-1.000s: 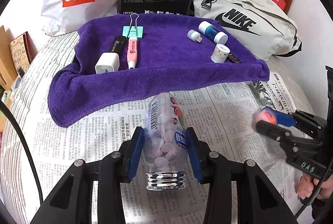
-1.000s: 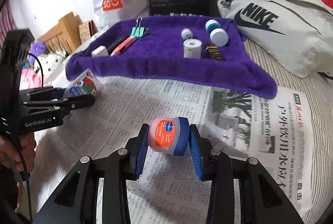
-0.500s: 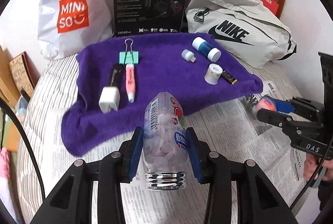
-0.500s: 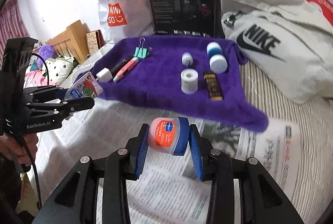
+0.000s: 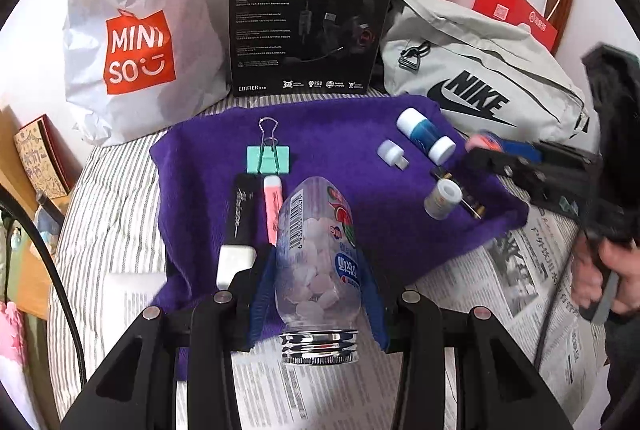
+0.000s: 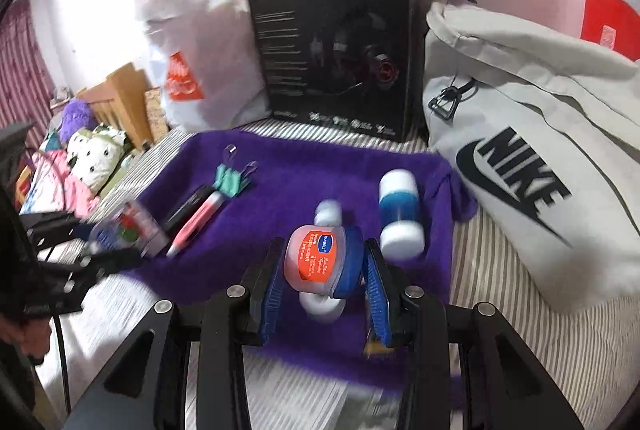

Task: Organize rigid objects
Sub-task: 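Place the pill bottle on the towel with the left tool while the right tool places the Vaseline tin there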

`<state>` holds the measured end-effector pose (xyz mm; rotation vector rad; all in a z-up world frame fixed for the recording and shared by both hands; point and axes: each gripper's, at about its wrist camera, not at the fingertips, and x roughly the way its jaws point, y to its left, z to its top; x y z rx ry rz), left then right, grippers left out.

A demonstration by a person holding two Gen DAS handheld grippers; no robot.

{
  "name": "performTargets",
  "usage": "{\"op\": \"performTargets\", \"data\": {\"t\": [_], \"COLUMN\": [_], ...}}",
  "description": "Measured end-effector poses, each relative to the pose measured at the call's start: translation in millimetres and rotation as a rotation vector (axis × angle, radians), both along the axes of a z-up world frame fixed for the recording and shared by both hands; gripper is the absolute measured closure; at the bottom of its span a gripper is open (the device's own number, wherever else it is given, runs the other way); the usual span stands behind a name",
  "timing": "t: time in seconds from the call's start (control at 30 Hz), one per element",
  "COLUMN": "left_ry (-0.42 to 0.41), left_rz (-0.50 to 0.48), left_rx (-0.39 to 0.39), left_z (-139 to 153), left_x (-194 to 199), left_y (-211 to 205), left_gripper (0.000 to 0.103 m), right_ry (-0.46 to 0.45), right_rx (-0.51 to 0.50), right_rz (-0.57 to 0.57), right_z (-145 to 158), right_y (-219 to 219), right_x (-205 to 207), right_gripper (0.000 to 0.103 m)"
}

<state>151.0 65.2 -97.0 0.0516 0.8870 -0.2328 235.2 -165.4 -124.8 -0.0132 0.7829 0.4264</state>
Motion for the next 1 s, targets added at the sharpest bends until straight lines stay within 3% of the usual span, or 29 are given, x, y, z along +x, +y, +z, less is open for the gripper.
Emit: {"op": "performTargets", "data": {"t": [0.2,0.5,1.0], "left_ry": [0.018,0.033,0.050], "left_rz": [0.016,0.028,0.030], "left_rx": [-0.019,-0.020,-0.033], "left_z": [-3.5,-7.3,-11.5], "left_x": [17.2,29.3,37.9], "left_y": [7.1,18.3,20.5], "left_gripper": [0.064,0.064,0.064], "right_ry": [0.061,0.110,0.164], "right_rx": [-0.017,-0.053,-0.133], "right_rz": [0.026,0.133,0.156], "right_z": [-12.6,-33.0,-56.6], "right_y": [9.5,50.0,67.9], "right_x": [34.1,39.1,53.2], "right_gripper": [0.065,0.065,0.065]}}
